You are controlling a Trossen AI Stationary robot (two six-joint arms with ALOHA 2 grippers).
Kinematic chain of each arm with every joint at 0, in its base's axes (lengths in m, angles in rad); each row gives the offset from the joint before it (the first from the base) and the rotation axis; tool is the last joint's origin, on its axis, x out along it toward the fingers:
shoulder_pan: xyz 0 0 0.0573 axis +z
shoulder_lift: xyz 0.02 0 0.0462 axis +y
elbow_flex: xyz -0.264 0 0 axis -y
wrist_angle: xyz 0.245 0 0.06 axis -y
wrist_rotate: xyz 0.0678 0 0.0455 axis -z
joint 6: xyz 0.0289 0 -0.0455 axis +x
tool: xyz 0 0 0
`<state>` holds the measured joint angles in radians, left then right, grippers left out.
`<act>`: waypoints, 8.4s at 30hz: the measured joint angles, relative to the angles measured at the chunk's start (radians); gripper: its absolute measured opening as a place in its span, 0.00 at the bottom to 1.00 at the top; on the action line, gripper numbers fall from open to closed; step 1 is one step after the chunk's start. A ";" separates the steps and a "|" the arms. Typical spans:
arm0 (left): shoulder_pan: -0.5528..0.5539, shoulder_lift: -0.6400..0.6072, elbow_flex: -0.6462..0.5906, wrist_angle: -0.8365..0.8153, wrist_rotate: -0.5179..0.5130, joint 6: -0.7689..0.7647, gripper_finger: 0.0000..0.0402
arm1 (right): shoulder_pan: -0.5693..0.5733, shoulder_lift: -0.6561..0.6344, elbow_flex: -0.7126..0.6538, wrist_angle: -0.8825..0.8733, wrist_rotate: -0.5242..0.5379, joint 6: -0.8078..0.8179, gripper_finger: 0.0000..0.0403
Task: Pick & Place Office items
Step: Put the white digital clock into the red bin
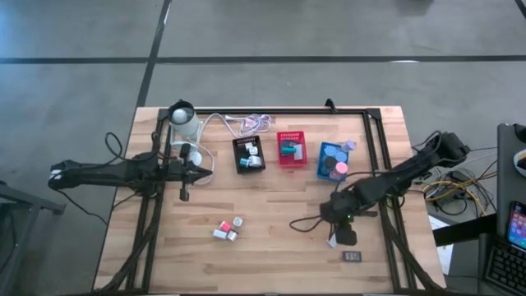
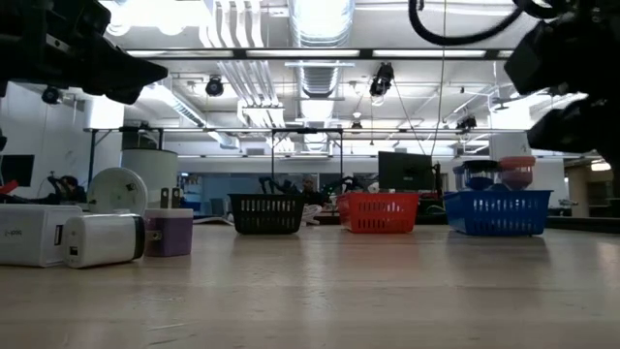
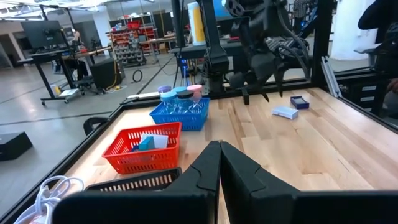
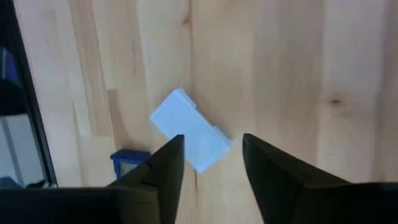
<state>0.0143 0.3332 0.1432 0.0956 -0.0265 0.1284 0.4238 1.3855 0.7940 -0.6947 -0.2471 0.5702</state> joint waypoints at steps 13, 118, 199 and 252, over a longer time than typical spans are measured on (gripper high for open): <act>0.000 0.000 -0.001 -0.008 0.000 -0.002 0.03 | 0.124 0.133 0.046 0.003 0.030 -0.063 0.54; 0.004 0.002 0.034 0.068 -0.140 -0.026 0.03 | -0.422 -1.267 -0.578 0.732 0.248 -0.533 0.35; 0.004 0.002 0.032 0.167 -0.140 0.130 0.03 | -0.632 -0.463 -0.041 0.382 0.368 -0.574 0.35; 0.004 0.002 0.032 0.166 -0.140 0.096 0.03 | -0.926 0.452 0.428 0.125 0.251 -0.727 0.38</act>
<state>0.0181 0.3352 0.1753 0.2611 -0.1661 0.2239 -0.5022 1.8370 1.2221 -0.5701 0.0036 -0.1570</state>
